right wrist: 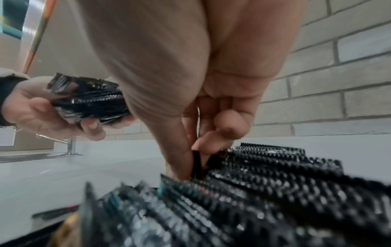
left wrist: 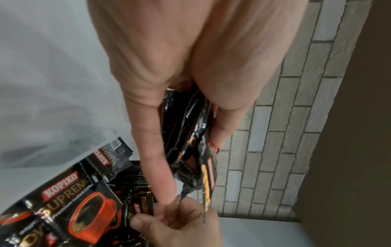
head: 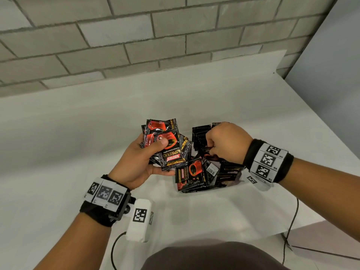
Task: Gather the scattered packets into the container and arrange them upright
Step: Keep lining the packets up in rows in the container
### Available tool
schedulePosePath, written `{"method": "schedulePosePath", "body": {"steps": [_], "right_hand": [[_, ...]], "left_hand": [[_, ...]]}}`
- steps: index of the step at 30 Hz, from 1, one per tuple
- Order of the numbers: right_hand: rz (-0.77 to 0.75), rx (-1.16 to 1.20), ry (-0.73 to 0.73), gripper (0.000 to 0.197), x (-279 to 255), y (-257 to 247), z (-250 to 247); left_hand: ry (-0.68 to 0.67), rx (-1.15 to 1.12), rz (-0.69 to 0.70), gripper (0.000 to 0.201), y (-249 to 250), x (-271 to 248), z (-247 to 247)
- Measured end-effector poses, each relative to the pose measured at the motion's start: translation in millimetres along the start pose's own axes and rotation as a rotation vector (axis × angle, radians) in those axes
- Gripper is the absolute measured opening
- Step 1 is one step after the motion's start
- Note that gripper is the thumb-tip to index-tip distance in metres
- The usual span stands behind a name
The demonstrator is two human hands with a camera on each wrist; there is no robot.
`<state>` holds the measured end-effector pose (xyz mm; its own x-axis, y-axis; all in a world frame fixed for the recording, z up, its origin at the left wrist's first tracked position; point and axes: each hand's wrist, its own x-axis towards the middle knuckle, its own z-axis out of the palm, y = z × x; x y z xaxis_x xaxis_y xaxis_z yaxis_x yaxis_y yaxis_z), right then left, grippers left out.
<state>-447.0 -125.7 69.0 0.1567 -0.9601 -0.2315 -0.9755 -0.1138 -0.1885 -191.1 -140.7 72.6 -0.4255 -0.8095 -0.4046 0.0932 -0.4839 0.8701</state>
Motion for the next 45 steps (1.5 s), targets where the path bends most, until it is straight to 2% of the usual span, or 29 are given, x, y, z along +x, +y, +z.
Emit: {"method": "schedulePosePath", "body": {"steps": [4, 11, 14, 16, 18, 20, 23, 25, 27, 29, 33, 36, 38, 40, 43, 45], "right_hand": [[0.012, 0.129, -0.003, 0.015, 3, 5, -7], [-0.027, 0.147, 0.036, 0.026, 4, 16, -5], [-0.039, 0.096, 0.081, 0.016, 5, 19, -4], [-0.03, 0.068, 0.052, 0.007, 5, 20, -5], [-0.031, 0.097, 0.026, 0.005, 3, 21, -10], [-0.063, 0.223, 0.063, 0.009, -4, 19, -21], [-0.109, 0.649, 0.156, 0.008, -28, 4, -40], [-0.119, 0.831, 0.143, 0.026, -43, -12, -46], [-0.107, 0.796, 0.099, 0.046, -50, -22, -42], [-0.08, 0.724, 0.105, 0.054, -49, -25, -35], [-0.037, 0.896, 0.114, 0.042, -41, -16, -29], [0.016, 1.14, 0.091, 0.037, -38, -12, -29], [0.044, 1.216, 0.108, 0.031, -34, -5, -30], [0.058, 1.14, 0.153, 0.027, -29, 2, -33], [0.071, 0.683, 0.234, 0.024, -25, 13, -37], [0.067, 0.554, 0.232, 0.028, -23, 19, -36]], "left_hand": [[-0.004, 0.003, 0.002, 0.046, 0, -1, -2], [-0.012, 0.006, -0.009, 0.04, -1, -1, -1], [-0.015, 0.005, -0.015, 0.04, -2, -1, 0], [-0.019, 0.004, -0.018, 0.041, -2, -1, 2], [-0.024, 0.002, -0.019, 0.042, -2, -1, 4], [-0.031, 0.004, -0.019, 0.043, -2, -1, 7], [-0.064, 0.018, -0.019, 0.045, -6, -1, 18], [-0.092, 0.011, -0.011, 0.045, -8, -2, 27], [-0.117, -0.011, 0.001, 0.047, -9, -2, 36], [-0.152, -0.031, 0.017, 0.048, -11, -1, 42], [-0.184, -0.067, 0.023, 0.051, -15, -1, 41], [-0.135, -0.089, 0.001, 0.048, -15, -1, 36], [-0.087, -0.103, -0.013, 0.044, -16, -1, 30], [-0.037, -0.116, -0.023, 0.042, -17, 0, 23], [0.019, -0.116, -0.023, 0.043, -18, 1, 10], [0.033, -0.111, -0.017, 0.042, -18, 2, 4]]}}
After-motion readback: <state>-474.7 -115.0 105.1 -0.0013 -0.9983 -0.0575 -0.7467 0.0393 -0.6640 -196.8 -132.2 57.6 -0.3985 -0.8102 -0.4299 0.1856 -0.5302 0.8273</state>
